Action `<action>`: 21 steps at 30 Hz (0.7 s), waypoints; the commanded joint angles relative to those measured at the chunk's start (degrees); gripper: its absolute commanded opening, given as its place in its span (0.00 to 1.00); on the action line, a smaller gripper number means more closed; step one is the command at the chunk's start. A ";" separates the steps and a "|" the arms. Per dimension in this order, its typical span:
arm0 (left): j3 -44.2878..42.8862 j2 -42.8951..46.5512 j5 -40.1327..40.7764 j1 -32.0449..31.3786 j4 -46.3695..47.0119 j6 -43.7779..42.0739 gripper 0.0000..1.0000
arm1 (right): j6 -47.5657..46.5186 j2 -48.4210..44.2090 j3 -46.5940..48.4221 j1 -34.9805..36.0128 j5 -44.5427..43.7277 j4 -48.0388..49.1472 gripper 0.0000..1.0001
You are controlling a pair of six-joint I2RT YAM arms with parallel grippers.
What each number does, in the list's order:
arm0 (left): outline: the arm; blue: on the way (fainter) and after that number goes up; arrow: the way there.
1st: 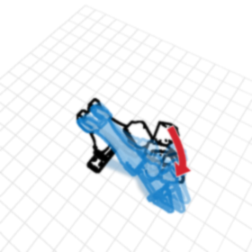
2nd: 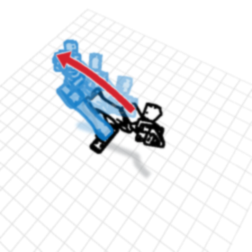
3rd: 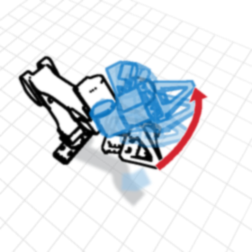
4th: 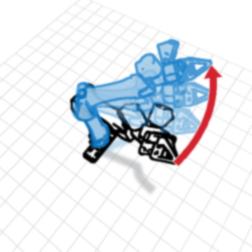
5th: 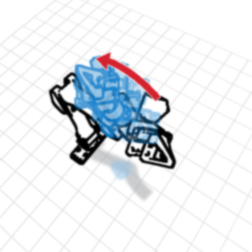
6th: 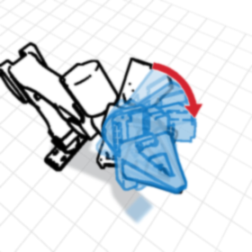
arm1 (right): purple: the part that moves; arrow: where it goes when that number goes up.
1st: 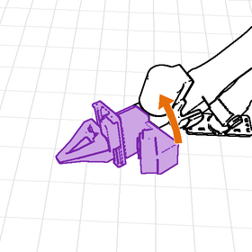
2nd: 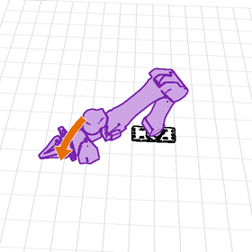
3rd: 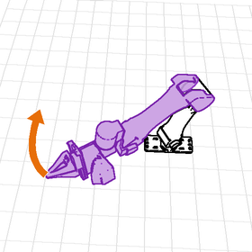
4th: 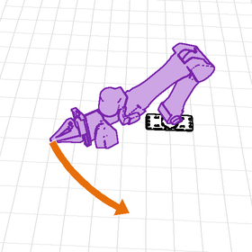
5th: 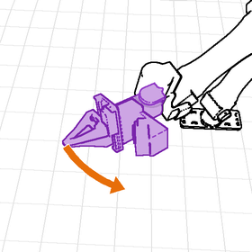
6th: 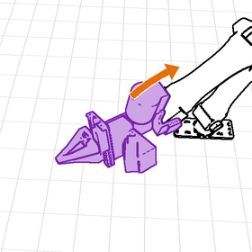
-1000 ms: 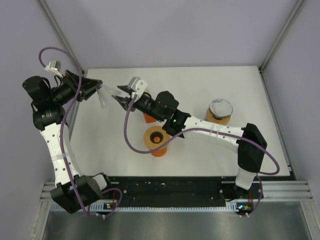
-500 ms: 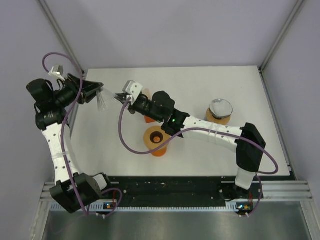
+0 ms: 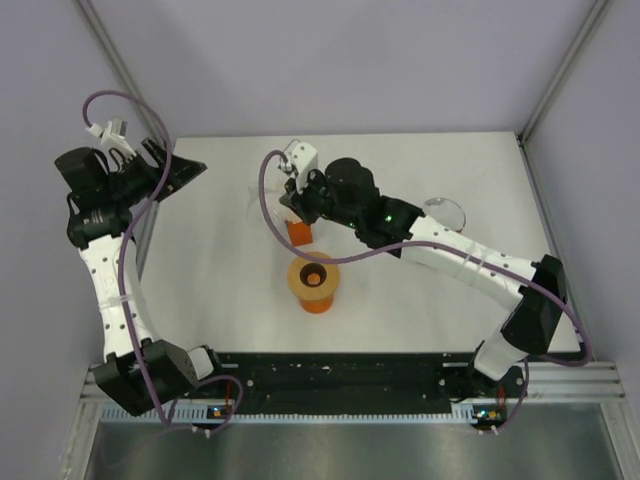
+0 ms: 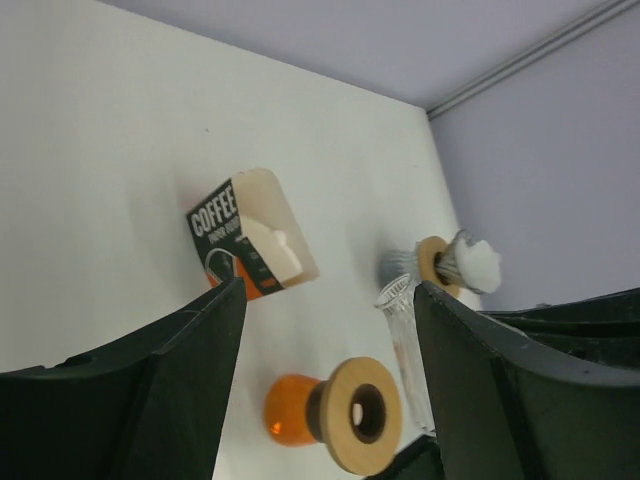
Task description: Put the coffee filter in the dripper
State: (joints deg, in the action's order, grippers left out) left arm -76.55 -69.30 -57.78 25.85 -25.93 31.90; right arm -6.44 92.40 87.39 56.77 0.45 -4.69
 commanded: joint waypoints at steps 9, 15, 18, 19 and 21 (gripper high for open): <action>-17.66 1.97 12.06 -20.36 -21.60 -33.98 0.73 | 18.12 -4.95 6.13 -12.82 13.34 -29.85 0.00; -18.37 -1.45 29.79 -39.70 -25.83 -42.70 0.75 | 23.30 -3.19 5.94 -13.18 14.93 -29.85 0.00; -17.75 -4.17 36.67 -47.18 -25.84 -45.51 0.79 | 24.89 -2.58 5.86 -13.18 15.90 -29.85 0.00; -17.67 -5.05 37.47 -48.51 -25.31 -46.13 0.81 | 25.07 -2.58 5.77 -13.18 16.16 -29.85 0.00; -17.23 -6.72 39.31 -49.49 -23.38 -45.62 0.81 | 25.51 -2.93 5.59 -13.00 16.51 -29.77 0.00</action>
State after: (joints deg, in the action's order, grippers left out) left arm -93.95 -73.06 -27.86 -20.67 -50.65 -9.65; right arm 15.77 90.11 92.27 43.38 14.50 -35.83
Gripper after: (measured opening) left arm 0.809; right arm 0.023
